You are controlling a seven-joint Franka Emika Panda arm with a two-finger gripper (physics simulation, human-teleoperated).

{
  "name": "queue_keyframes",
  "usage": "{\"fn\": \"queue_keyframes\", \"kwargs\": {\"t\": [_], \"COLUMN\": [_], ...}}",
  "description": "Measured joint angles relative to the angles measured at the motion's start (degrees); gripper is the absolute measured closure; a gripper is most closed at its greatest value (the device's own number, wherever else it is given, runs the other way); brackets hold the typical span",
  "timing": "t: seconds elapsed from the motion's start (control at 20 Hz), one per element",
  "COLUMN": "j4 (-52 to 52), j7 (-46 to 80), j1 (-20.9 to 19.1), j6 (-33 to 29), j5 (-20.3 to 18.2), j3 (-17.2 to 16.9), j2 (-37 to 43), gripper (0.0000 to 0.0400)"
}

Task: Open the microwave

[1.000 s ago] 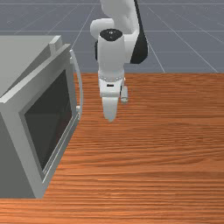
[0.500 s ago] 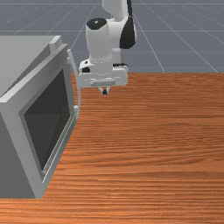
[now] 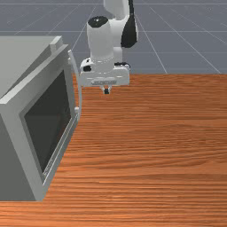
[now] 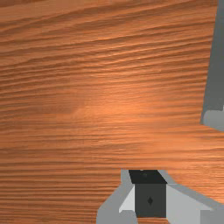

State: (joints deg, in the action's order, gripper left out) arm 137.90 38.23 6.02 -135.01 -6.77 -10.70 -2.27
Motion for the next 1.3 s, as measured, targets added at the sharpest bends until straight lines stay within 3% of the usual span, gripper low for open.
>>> {"fn": "queue_keyframes", "kwargs": {"t": [0.65,0.95,1.2,1.25,1.3], "j4": [-0.3,-2.25,-10.75,-12.12,-13.33], "j7": [2.11,2.39,1.3,1.23,1.16], "j1": [-1.29,-3.92,-6.43,-6.68,-6.91], "j6": [5.94,6.79,12.31,12.75,12.98], "j5": [3.87,4.31,4.46,4.86,5.03], "j3": [-2.56,-4.75,-7.83,-7.96,-8.21], "j2": [17.14,20.49,20.92,20.82,20.78], "gripper": [0.04,0.04,0.04,0.0243,0.0148]}}
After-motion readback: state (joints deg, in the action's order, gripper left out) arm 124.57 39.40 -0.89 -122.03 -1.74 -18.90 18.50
